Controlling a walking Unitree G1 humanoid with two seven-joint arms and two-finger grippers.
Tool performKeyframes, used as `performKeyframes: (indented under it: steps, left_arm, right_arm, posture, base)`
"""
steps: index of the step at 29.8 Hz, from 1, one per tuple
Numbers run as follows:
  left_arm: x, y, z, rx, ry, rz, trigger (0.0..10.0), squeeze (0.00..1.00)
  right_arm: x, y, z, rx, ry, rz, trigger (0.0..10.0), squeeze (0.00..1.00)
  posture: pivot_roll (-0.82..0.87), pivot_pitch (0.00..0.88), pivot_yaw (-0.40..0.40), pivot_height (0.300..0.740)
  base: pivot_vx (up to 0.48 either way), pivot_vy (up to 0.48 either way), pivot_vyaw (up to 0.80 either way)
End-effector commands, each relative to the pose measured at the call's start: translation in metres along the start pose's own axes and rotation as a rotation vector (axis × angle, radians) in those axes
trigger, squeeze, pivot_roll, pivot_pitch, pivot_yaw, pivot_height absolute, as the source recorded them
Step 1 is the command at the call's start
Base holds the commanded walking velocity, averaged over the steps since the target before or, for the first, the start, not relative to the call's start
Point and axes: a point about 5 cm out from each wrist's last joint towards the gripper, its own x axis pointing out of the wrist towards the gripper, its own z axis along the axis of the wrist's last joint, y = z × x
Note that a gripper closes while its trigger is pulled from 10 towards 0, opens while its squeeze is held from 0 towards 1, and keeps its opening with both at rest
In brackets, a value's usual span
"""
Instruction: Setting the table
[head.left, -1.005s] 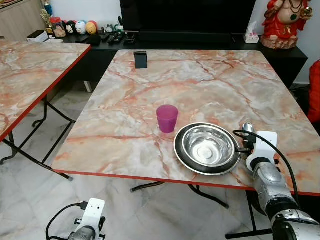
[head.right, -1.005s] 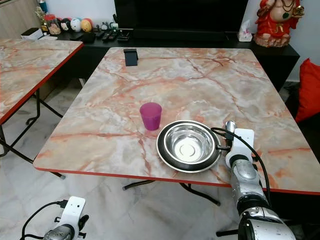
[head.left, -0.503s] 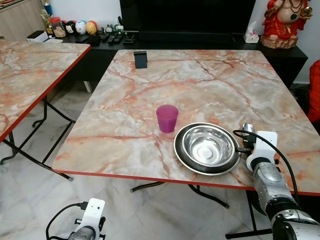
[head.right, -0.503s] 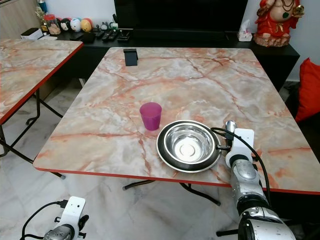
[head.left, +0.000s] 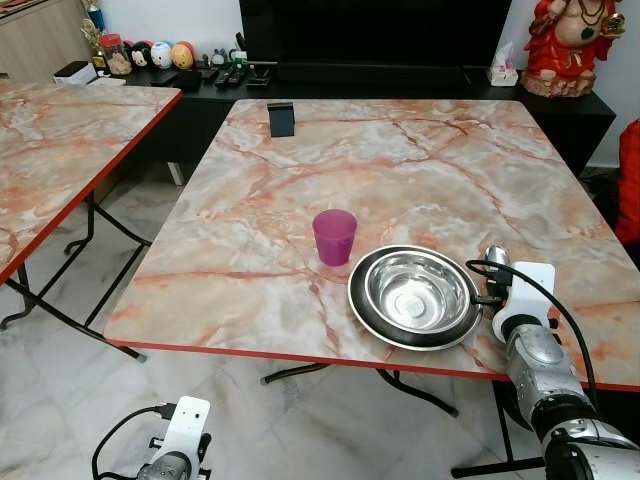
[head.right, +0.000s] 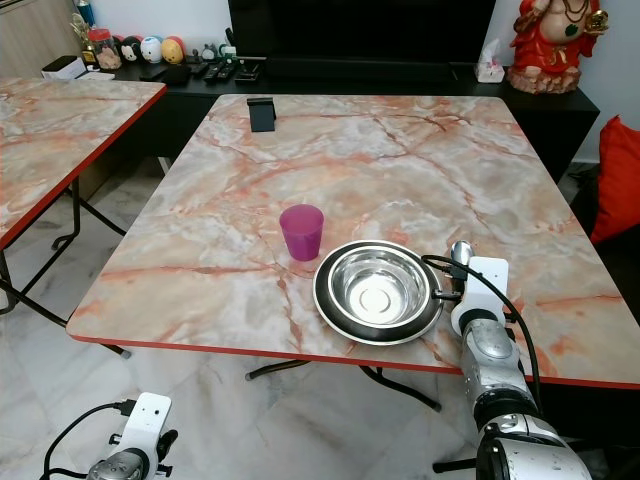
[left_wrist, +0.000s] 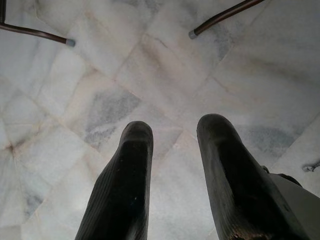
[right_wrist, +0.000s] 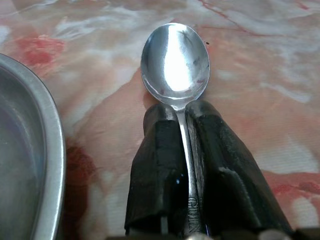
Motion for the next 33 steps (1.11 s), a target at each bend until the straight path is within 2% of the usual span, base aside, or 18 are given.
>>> performKeyframes:
  steps: [1, 3, 4, 5, 6, 7, 9, 10, 12, 22, 23, 24, 25, 27, 33]
  left_arm:
    - [-0.0004, 0.0031, -0.0014, 0.029, 0.005, -0.001, 10.0, 0.00]
    - [-0.0004, 0.0032, -0.0015, 0.030, 0.005, 0.000, 10.0, 0.00]
    - [-0.0004, 0.0033, -0.0014, 0.030, 0.004, 0.000, 10.0, 0.00]
    - [-0.0004, 0.0033, -0.0014, 0.030, 0.004, 0.000, 10.0, 0.00]
    - [-0.0004, 0.0033, -0.0014, 0.030, 0.004, 0.000, 10.0, 0.00]
    - [-0.0004, 0.0033, -0.0011, 0.029, 0.003, 0.000, 10.0, 0.00]
    - [-0.0003, 0.0032, -0.0010, 0.029, 0.002, 0.000, 10.0, 0.00]
    - [-0.0003, 0.0031, -0.0008, 0.028, 0.002, -0.001, 10.0, 0.00]
    - [-0.0003, 0.0030, -0.0007, 0.028, 0.002, -0.001, 10.0, 0.00]
    - [-0.0007, 0.0041, -0.0024, 0.030, 0.005, 0.000, 10.0, 0.00]
    - [-0.0008, 0.0042, -0.0026, 0.030, 0.006, 0.001, 10.0, 0.00]
    - [-0.0008, 0.0043, -0.0028, 0.030, 0.006, 0.001, 10.0, 0.00]
    - [-0.0008, 0.0043, -0.0028, 0.031, 0.007, 0.001, 10.0, 0.00]
    - [-0.0009, 0.0043, -0.0029, 0.031, 0.007, 0.001, 10.0, 0.00]
    - [-0.0008, 0.0038, -0.0025, 0.032, 0.005, -0.002, 10.0, 0.00]
  right_arm:
    - [-0.0023, 0.0019, -0.0082, -0.004, 0.026, 0.005, 10.0, 0.03]
    - [-0.0023, 0.0021, -0.0083, -0.004, 0.027, 0.005, 10.0, 0.04]
    - [-0.0023, 0.0021, -0.0084, -0.004, 0.027, 0.005, 10.0, 0.20]
    - [-0.0023, 0.0021, -0.0084, -0.004, 0.027, 0.005, 10.0, 0.20]
    - [-0.0023, 0.0021, -0.0084, -0.004, 0.027, 0.005, 10.0, 0.31]
    - [-0.0023, 0.0019, -0.0084, -0.004, 0.028, 0.003, 10.0, 0.37]
    - [-0.0023, 0.0016, -0.0084, -0.005, 0.028, 0.002, 10.0, 0.37]
    - [-0.0022, 0.0016, -0.0082, -0.005, 0.027, 0.002, 10.0, 0.62]
    - [-0.0022, 0.0013, -0.0079, -0.004, 0.027, 0.001, 10.0, 1.00]
    - [-0.0024, 0.0000, -0.0087, -0.008, 0.031, -0.007, 10.0, 1.00]
    - [-0.0025, 0.0000, -0.0090, -0.009, 0.032, -0.007, 10.0, 0.89]
    - [-0.0027, 0.0000, -0.0096, -0.012, 0.034, -0.008, 10.0, 0.89]
    - [-0.0028, -0.0001, -0.0099, -0.021, 0.034, -0.009, 10.0, 0.04]
    - [-0.0031, -0.0001, -0.0102, -0.025, 0.032, -0.011, 10.0, 0.00]
    - [-0.0035, -0.0011, -0.0072, -0.024, -0.005, -0.042, 10.0, 0.00]
  posture:
    - [0.06, 0.008, 0.046, 0.740]
    - [0.06, 0.008, 0.046, 0.740]
    - [0.06, 0.008, 0.046, 0.740]
    - [0.06, 0.008, 0.046, 0.740]
    - [0.06, 0.008, 0.046, 0.740]
    - [0.06, 0.008, 0.046, 0.740]
    - [0.06, 0.008, 0.046, 0.740]
    - [0.06, 0.008, 0.046, 0.740]
    - [0.06, 0.007, 0.046, 0.740]
    - [0.06, 0.009, 0.047, 0.740]
    - [0.06, 0.009, 0.047, 0.740]
    - [0.06, 0.009, 0.047, 0.740]
    - [0.06, 0.009, 0.047, 0.740]
    - [0.06, 0.009, 0.047, 0.740]
    - [0.06, 0.009, 0.047, 0.740]
  base:
    - [0.000, 0.000, 0.00]
    - [0.000, 0.000, 0.00]
    - [0.000, 0.000, 0.00]
    - [0.000, 0.000, 0.00]
    - [0.000, 0.000, 0.00]
    - [0.000, 0.000, 0.00]
    - [0.000, 0.000, 0.00]
    - [0.000, 0.000, 0.00]
    - [0.000, 0.000, 0.00]
    - [0.000, 0.000, 0.00]
    - [0.000, 0.000, 0.00]
    - [0.000, 0.000, 0.00]
    - [0.000, 0.000, 0.00]
    - [0.000, 0.000, 0.00]
    - [0.000, 0.000, 0.00]
